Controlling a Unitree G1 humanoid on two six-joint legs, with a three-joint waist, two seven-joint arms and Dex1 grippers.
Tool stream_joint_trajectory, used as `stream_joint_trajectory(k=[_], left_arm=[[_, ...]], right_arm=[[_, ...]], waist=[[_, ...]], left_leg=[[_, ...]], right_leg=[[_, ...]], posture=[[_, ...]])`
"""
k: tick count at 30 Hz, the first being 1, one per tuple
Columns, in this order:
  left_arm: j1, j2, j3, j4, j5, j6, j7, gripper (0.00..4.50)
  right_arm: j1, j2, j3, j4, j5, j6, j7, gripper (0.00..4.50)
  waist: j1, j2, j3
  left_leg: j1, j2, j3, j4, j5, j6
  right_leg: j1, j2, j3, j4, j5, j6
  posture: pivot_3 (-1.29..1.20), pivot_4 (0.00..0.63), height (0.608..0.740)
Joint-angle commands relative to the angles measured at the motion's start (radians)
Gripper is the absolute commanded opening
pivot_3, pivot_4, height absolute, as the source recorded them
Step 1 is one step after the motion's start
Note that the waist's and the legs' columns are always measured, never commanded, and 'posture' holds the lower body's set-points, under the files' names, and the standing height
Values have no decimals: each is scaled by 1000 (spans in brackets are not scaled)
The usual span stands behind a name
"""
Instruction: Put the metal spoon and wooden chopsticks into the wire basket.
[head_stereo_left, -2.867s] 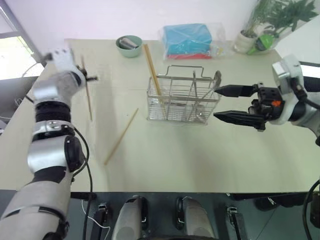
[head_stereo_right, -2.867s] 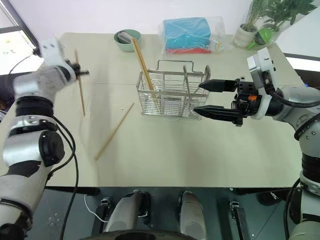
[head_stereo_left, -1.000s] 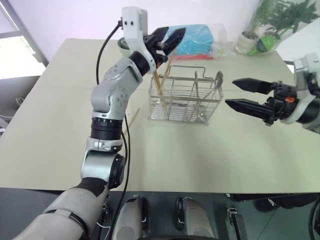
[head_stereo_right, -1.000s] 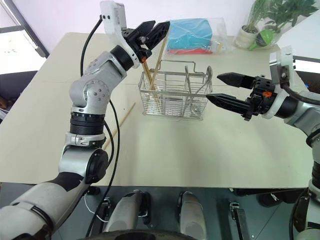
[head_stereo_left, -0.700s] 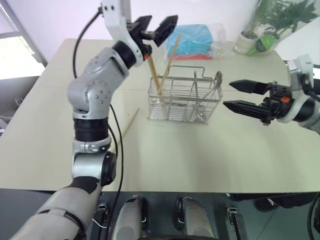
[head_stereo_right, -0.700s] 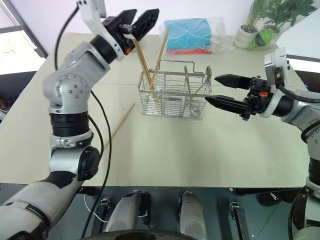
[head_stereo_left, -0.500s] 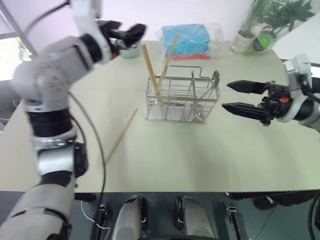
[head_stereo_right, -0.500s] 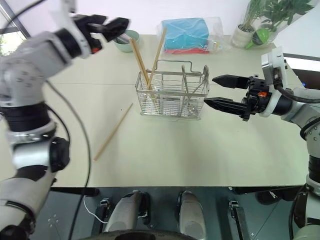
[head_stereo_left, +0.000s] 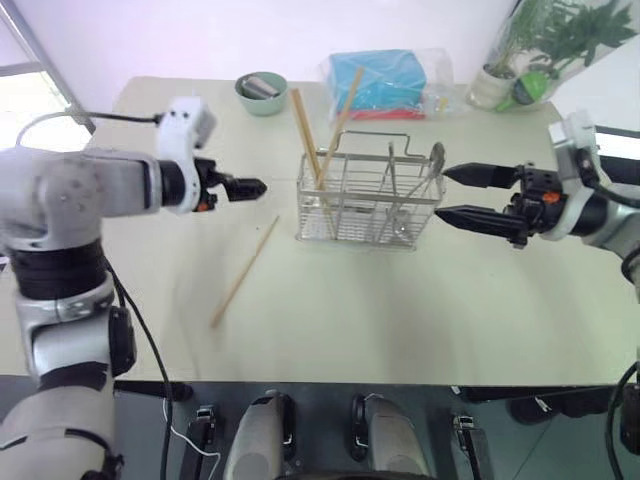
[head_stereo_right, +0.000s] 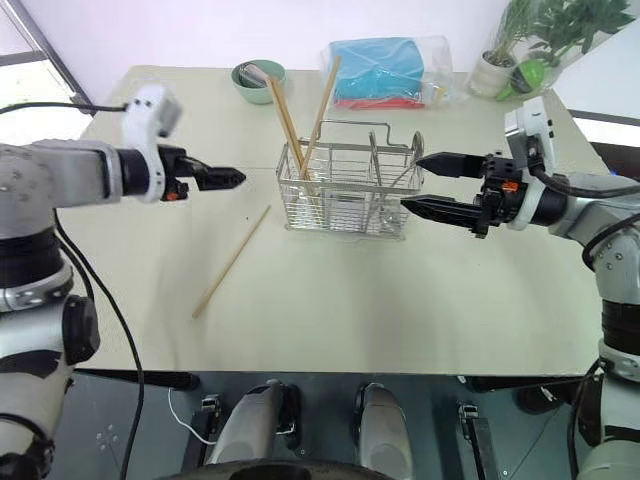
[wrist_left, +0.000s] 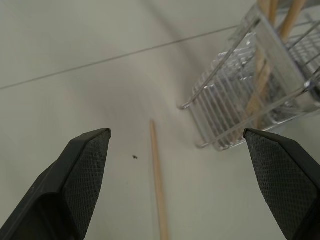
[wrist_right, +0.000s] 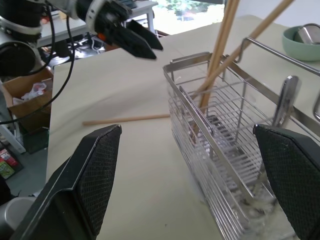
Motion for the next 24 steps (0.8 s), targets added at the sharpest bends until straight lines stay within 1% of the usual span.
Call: stream_joint_trajectory(k=[1, 5, 7, 10, 12, 16, 20, 21, 22, 23, 24], left_arm=[[5, 1, -79, -22, 35, 0, -6, 4456], [16, -27, -173, 55, 101, -53, -17, 4456], [13, -50, -227, 102, 120, -95, -51, 4456], [-3, -83, -306, 218, 197, -184, -60, 4456], [-17, -98, -339, 300, 246, -232, -64, 4456], [-34, -128, -379, 410, 295, -291, -122, 4456], [-33, -152, -418, 462, 338, -336, -180, 4456], [-29, -159, -419, 462, 348, -353, -189, 4229], [-29, -165, -418, 458, 348, -359, -206, 3890], [-30, -169, -418, 453, 351, -360, -217, 3726], [-33, -173, -418, 451, 361, -365, -221, 3178]], right_arm=[[-8, -12, -28, -36, 8, -8, 7, 4349], [11, -19, -46, -63, 20, 4, 0, 4349], [18, -19, -58, -73, 24, 9, -9, 4349], [34, -18, -74, -91, 32, 17, -25, 4349], [50, -22, -86, -108, 37, 22, -30, 4349], [78, -27, -111, -133, 49, 32, -39, 4349], [99, -24, -122, -151, 51, 33, -46, 4349], [106, -23, -123, -155, 51, 32, -46, 4349], [112, -22, -125, -159, 52, 31, -45, 4349], [118, -21, -126, -161, 52, 31, -44, 4349], [122, -21, -126, -162, 51, 29, -43, 4349]], waist=[[0, 0, 0], [-1, 0, 0], [0, 0, 0], [0, 0, 0], [1, 0, 0], [-1, 0, 0], [2, 1, -1], [2, 1, -1], [4, 2, -1], [5, 2, -1], [6, 2, -1]], left_leg=[[0, 0, 0, 0, 0, 0], [0, 0, 0, 0, 0, 0], [0, 0, 0, 0, 0, 0], [0, 0, 0, 0, 0, 0], [0, 0, 0, 0, 0, 0], [-1, 0, 0, 0, 0, 0], [-1, 0, 1, 0, -1, 1], [-1, 0, 0, 0, -1, 2], [0, 0, 0, 0, -1, 3], [0, 0, 0, 0, -2, 4], [-1, 0, 0, 0, -2, 4]], right_leg=[[0, 0, 0, 0, 0, 0], [0, 0, 0, 0, 0, 0], [0, 0, 0, 0, 0, 0], [-1, 0, 0, 0, 0, 0], [-1, 0, 0, 0, 0, 0], [-2, 0, 0, 0, 0, 0], [-2, -1, 0, 0, 0, 0], [-1, -1, 0, 0, 0, 0], [-1, -1, 0, 0, 0, 0], [-1, -2, 0, 0, 0, 0], [-1, -2, 0, 0, 0, 0]], posture=[[0, 150, 715], [0, 150, 715], [0, 150, 715], [0, 150, 715], [0, 150, 715], [0, 150, 715], [0, 150, 715], [0, 150, 715], [0, 150, 715], [0, 150, 715], [0, 150, 715]])
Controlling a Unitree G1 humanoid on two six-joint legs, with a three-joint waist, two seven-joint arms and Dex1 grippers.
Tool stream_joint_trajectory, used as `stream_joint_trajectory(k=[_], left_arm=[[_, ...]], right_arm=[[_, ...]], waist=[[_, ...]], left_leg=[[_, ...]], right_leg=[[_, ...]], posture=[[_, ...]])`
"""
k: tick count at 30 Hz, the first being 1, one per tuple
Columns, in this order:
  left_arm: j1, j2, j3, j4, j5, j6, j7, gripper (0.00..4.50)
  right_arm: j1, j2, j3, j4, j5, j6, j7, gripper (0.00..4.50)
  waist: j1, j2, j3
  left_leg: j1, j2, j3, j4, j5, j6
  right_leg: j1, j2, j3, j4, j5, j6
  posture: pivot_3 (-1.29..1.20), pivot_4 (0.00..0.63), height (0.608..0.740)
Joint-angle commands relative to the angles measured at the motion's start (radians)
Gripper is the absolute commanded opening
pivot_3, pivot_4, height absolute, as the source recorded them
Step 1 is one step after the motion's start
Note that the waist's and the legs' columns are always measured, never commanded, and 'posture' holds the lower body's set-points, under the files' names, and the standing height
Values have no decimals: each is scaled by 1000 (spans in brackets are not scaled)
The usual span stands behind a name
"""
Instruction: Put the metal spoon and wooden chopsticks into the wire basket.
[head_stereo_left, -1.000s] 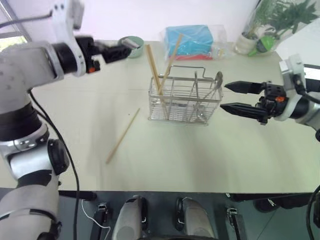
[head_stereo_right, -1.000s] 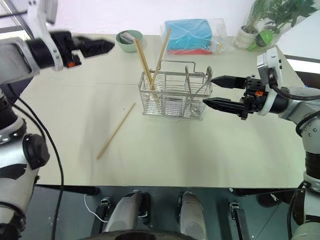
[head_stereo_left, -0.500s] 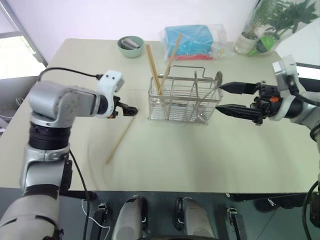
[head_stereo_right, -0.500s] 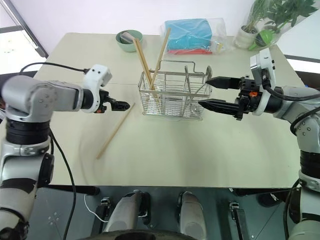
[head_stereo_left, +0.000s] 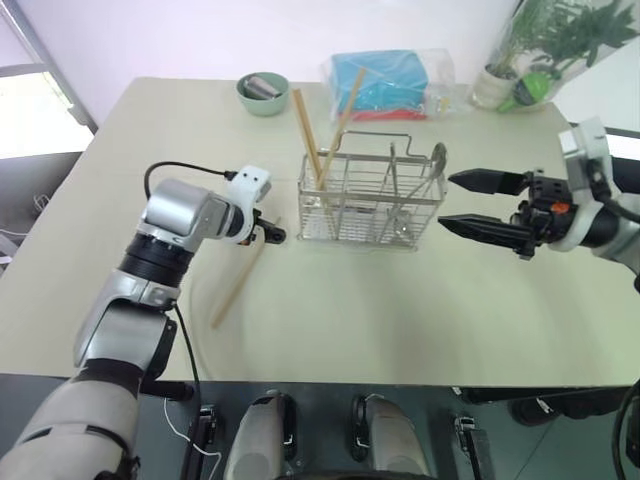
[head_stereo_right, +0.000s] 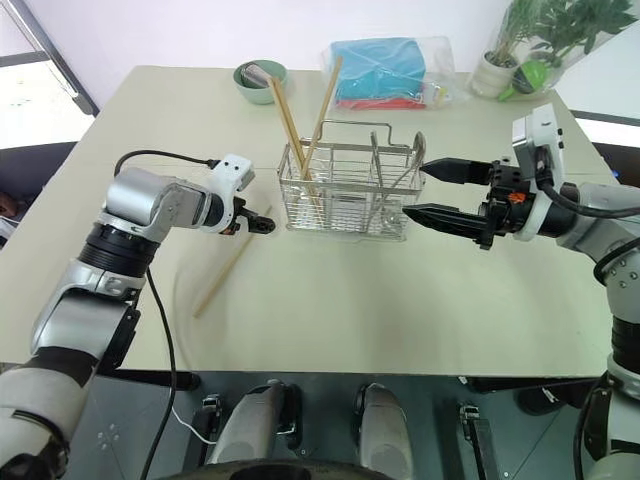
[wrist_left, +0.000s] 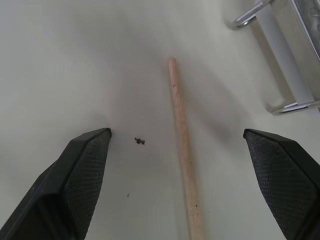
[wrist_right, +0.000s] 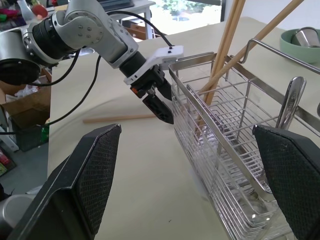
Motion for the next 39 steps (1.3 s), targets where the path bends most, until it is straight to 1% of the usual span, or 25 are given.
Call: stream_joint_trajectory(k=[1, 2, 3, 4, 5, 6, 7, 12, 15, 16, 19, 20, 22, 24, 27, 29, 32, 35, 39], left_arm=[[-4, -27, -17, 1, 17, -11, -46, 2776], [-7, -29, -14, 4, 27, -13, -48, 2272], [-9, -30, -10, 7, 36, -15, -51, 1873], [-11, -31, -6, 10, 42, -15, -53, 1235], [-13, -29, 8, 11, 45, -10, -52, 760], [-14, -26, 22, 9, 50, -9, -48, 325], [-14, -25, 32, 8, 53, -8, -46, 65], [-13, -15, 147, 8, 99, -90, 42, 65], [-34, -20, 329, -8, 96, -226, 153, 65], [-39, -24, 369, -14, 94, -261, 179, 65], [-75, -67, 571, -96, -1, -419, 228, 65], [-89, -82, 627, -132, -39, -469, 229, 65], [-122, -113, 709, -195, -116, -509, 238, 65], [-155, -142, 760, -233, -181, -516, 257, 65], [-227, -199, 817, -233, -272, -525, 308, 65], [-256, -230, 816, -223, -297, -545, 325, 65], [-271, -276, 757, -201, -288, -586, 308, 65], [-260, -310, 674, -163, -242, -640, 273, 65], [-211, -342, 546, -129, -143, -760, 216, 65]], right_arm=[[5, -12, -33, -28, 18, -12, 5, 4349], [6, -13, -31, -26, 17, -13, 7, 4349], [5, -14, -30, -25, 16, -15, 9, 4349], [4, -15, -29, -23, 16, -15, 11, 4349], [-2, -17, -24, -17, 12, -18, 15, 4349], [-8, -18, -22, -10, 10, -19, 18, 4349], [-11, -19, -20, -5, 8, -20, 20, 4349], [-22, -16, -12, 2, 0, -23, 27, 4349], [-28, -17, -8, 4, 1, -24, 32, 4349], [-29, -19, -8, 7, 0, -26, 35, 4349], [-40, -21, -1, 17, -4, -26, 40, 4349], [-46, -22, 3, 21, -4, -24, 40, 4349], [-57, -25, 7, 27, -4, -18, 41, 4349], [-65, -26, 12, 33, -6, -15, 44, 4349], [-76, -26, 22, 36, -7, -10, 40, 4349], [-78, -25, 25, 31, -4, -6, 37, 4349], [-80, -24, 26, 26, -1, -1, 30, 4349], [-82, -23, 17, 18, 7, 9, 17, 4349], [-71, -20, -9, 0, 31, 25, -8, 4349]], waist=[[1, 0, 0], [2, 0, 0], [1, 0, 0], [0, 0, 0], [-1, 0, 0], [-3, 0, 0], [-4, 0, 0], [-6, 0, 0], [-6, -1, 1], [-6, -1, 1], [-6, -1, 1], [-5, -1, 1], [-3, -1, 1], [-3, -1, 1], [-3, -1, 1], [-4, -1, 1], [-4, -1, 1], [-3, -1, 1], [-4, -1, 1]], left_leg=[[0, 0, 0, 0, 0, 0], [0, 0, 0, 0, 0, 0], [0, 0, 0, 0, 0, 0], [0, 0, 0, 0, 0, 0], [0, 0, 0, 0, 0, 0], [0, 0, 0, 0, 0, 1], [0, 0, 0, 0, 0, 1], [-1, 0, 0, 0, -1, 1], [-1, 0, 0, 0, 0, 1], [-1, 0, 0, 0, 0, 1], [-1, 0, 0, 0, 0, -1], [-1, 0, 1, 0, 1, -1], [-2, 0, 1, 0, 2, -3], [-1, 0, 1, 1, 1, -2], [-1, 0, 1, 1, 1, -2], [0, 0, 1, 2, 1, -2], [0, 0, 1, 2, 1, -2], [0, 0, 1, 2, 1, -2], [0, -1, 1, 3, 1, -2]], right_leg=[[0, 0, 0, 0, 0, 0], [0, 0, 0, 0, 0, 0], [0, -1, 0, 0, 0, 0], [0, 0, 0, 0, 0, 0], [0, 0, 0, 0, 0, 0], [0, 0, 0, 0, 0, 0], [0, 0, 0, 0, 0, 0], [-1, 0, 0, 0, 0, 0], [-1, 0, 0, 0, 0, 0], [-2, 0, 0, 0, 0, 0], [-2, -1, 0, 0, 0, 0], [-2, -1, 0, 0, 0, 0], [-2, -1, 0, 0, 0, 0], [-1, -1, 0, 0, 1, 0], [0, -1, 0, 0, 1, 0], [1, -1, 0, 0, 1, 0], [1, 0, 0, 0, 1, 1], [1, 0, 0, 0, 1, 1], [1, 0, 0, 0, 1, 1]], posture=[[0, 150, 715], [0, 150, 715], [0, 150, 715], [0, 150, 715], [0, 150, 715], [0, 150, 715], [0, 150, 715], [0, 150, 715], [0, 150, 715], [0, 150, 715], [0, 150, 715], [0, 150, 715], [0, 150, 715], [0, 150, 715], [0, 150, 715], [0, 150, 715], [0, 150, 715], [0, 150, 715], [0, 150, 715]])
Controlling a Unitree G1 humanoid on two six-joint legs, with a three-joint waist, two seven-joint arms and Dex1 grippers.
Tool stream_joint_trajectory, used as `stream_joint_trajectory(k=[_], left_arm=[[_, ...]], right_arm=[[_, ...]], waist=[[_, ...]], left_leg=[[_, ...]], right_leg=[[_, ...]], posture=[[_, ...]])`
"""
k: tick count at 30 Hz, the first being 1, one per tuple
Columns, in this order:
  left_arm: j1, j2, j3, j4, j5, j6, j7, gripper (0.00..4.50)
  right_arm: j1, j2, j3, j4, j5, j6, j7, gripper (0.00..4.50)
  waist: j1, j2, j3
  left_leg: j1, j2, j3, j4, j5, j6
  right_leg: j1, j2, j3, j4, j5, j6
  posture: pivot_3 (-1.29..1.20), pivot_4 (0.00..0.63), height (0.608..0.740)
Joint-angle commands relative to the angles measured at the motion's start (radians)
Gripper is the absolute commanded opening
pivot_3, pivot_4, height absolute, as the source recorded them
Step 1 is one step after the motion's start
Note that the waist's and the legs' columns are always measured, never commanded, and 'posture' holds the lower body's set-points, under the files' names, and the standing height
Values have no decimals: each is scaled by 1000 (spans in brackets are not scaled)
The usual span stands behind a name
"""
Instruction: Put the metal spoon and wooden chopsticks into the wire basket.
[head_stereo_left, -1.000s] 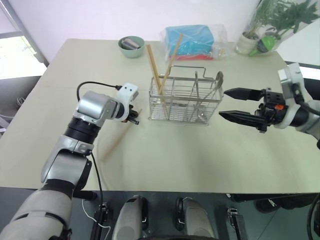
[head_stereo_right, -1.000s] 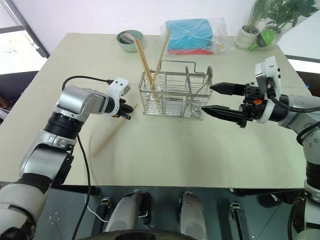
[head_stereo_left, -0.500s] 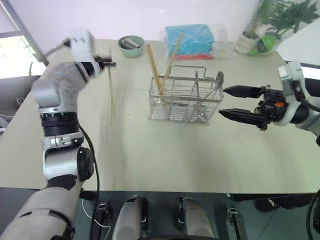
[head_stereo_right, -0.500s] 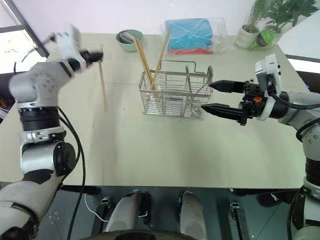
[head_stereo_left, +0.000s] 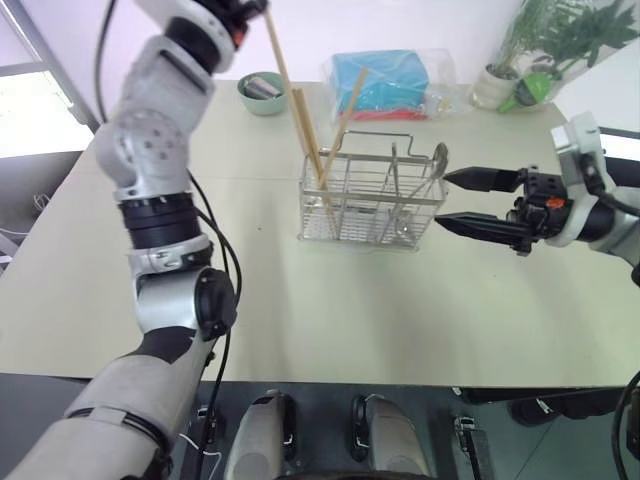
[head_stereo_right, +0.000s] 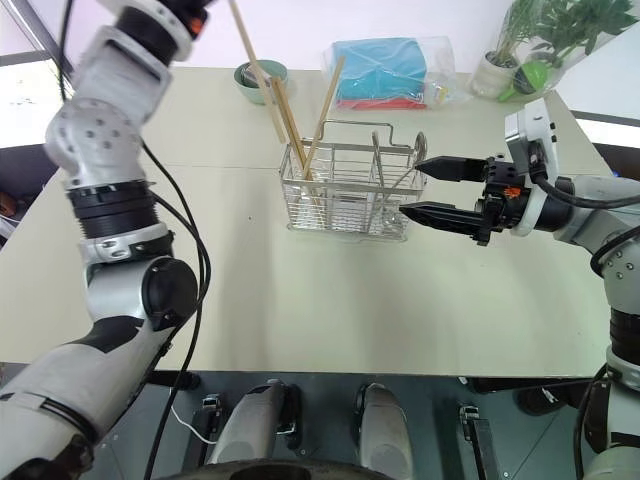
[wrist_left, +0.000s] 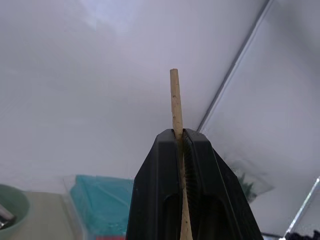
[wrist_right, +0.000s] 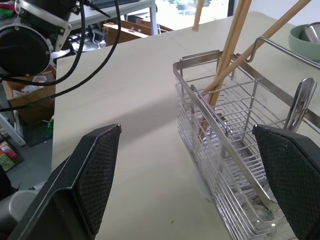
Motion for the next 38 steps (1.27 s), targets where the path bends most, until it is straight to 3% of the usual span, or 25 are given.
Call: stream_joint_trajectory(k=[1, 8, 12, 17, 20, 22, 24, 26, 28, 30, 33, 38], left_arm=[[43, -33, -122, 12, 94, -131, -56, 65], [196, -68, -274, 0, 222, -218, -88, 65], [229, -62, -283, -67, 207, -191, -106, 1513], [196, -28, -237, -181, 108, -45, -116, 4049], [152, 37, -169, -232, -13, 128, -128, 4049], [133, 145, -147, -270, -79, 236, -200, 4049], [149, 334, -178, -319, -92, 295, -354, 4049], [206, 519, -209, -357, -60, 239, -526, 4049], [362, 785, -224, -343, 11, 139, -767, 4049], [466, 936, -231, -312, 49, 80, -894, 4049], [529, 1002, -216, -255, 95, -28, -948, 4049], [522, 981, -195, -220, 95, -51, -953, 4049]], right_arm=[[0, -7, -64, -46, 41, 15, -29, 4349], [31, 3, -95, -82, 69, 32, -78, 4349], [41, 5, -96, -78, 69, 24, -81, 4349], [29, 18, -62, -53, 39, -3, -73, 4349], [21, 19, -41, -30, 9, -31, -58, 4349], [9, 12, -26, 4, -17, -55, -45, 4349], [-8, 1, -16, 52, -45, -80, -24, 4349], [-23, -11, -8, 98, -73, -106, -1, 4349], [-44, -37, 7, 185, -130, -163, 38, 4349], [-62, -53, 17, 246, -161, -196, 68, 4349], [-90, -64, 29, 305, -181, -221, 111, 4349], [-131, -61, 50, 370, -217, -248, 147, 4349]], waist=[[0, 0, 0], [-3, 0, 0], [-1, 0, 0], [0, 0, 0], [-2, 0, 0], [-5, 1, 0], [-16, 1, 0], [-23, 2, 0], [-31, 5, -1], [-33, 5, -1], [-12, 4, 0], [0, 4, 0]], left_leg=[[0, 0, 0, 0, 0, 0], [0, 1, 0, 0, -1, 1], [-1, 1, 0, 0, -2, 3], [-1, 1, 0, 1, -5, 8], [-1, 1, -1, 2, -5, 8], [-1, 2, -1, 2, -5, 8], [-1, 2, -1, 2, -5, 8], [0, 3, 0, 1, -1, 2], [0, 2, 2, -1, -1, 0], [1, 2, 4, -4, 0, 0], [-1, 2, 3, -5, 0, -1], [-2, 1, 2, -4, -2, 2]], right_leg=[[0, 0, 0, 0, 0, 0], [-1, 0, 0, 0, 0, 0], [-1, 0, 0, 0, 0, 0], [-1, 0, 0, 0, 0, 0], [-1, 0, 0, 0, 0, 0], [-1, 1, 0, 1, 0, 0], [-1, 1, 0, 1, 0, 0], [-2, 3, 0, 1, 0, 0], [-3, 3, 0, 0, -1, -1], [-4, 2, 1, 0, -1, -1], [-6, 2, 1, 0, -3, -4], [-6, -1, 1, -2, -3, -5]], posture=[[0, 150, 715], [0, 150, 715], [0, 150, 715], [0, 150, 715], [0, 150, 715], [0, 150, 715], [0, 150, 715], [0, 150, 715], [0, 150, 715], [0, 150, 715], [0, 150, 715], [0, 150, 715]])
